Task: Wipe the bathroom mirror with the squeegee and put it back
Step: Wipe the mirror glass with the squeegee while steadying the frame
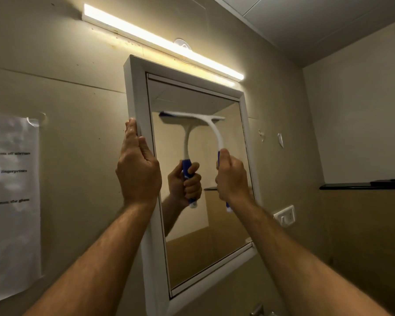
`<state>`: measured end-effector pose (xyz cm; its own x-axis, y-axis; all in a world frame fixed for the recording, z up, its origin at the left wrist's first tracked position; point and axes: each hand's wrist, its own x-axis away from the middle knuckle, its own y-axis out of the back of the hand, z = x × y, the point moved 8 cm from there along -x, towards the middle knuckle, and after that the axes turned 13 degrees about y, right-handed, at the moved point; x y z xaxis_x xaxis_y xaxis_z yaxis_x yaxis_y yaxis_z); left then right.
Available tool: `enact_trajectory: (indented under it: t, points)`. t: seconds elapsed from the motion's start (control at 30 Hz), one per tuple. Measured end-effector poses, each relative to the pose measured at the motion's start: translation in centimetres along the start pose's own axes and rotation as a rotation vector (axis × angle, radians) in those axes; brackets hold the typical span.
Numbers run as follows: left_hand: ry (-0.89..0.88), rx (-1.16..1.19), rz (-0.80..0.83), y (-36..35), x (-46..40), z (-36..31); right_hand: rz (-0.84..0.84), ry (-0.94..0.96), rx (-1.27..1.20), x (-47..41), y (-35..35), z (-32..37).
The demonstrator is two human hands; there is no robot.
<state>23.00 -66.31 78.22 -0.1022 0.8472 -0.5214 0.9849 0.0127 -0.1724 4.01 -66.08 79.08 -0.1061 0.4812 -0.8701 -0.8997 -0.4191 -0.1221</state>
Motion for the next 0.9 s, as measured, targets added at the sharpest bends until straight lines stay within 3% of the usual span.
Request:
enact_trajectory:
  t: [0.13, 0.33, 0.47, 0.63, 0.9]
  points:
    - [0.182, 0.173, 0.402, -3.1, 1.6, 5.7, 0.007, -0.008, -0.01, 3.1, 1.1, -2.6]
    - [0.216, 0.222, 0.28, -3.4, -0.6, 1.9, -0.023, 0.0, 0.047, -1.4, 2.1, -0.1]
    - [0.247, 0.248, 0.334, -4.1, -1.2, 1.0, -0.016, -0.045, 0.01, -2.5, 1.2, 0.2]
    - [0.321, 0.3, 0.406, -3.8, -0.2, 5.2, -0.038, 0.0, 0.089, 1.0, 1.8, -2.4]
    - [0.283, 0.144, 0.213, -3.4, -3.6, 1.0, -0.082, -0.008, 0.171, -4.4, 3.5, 0.3]
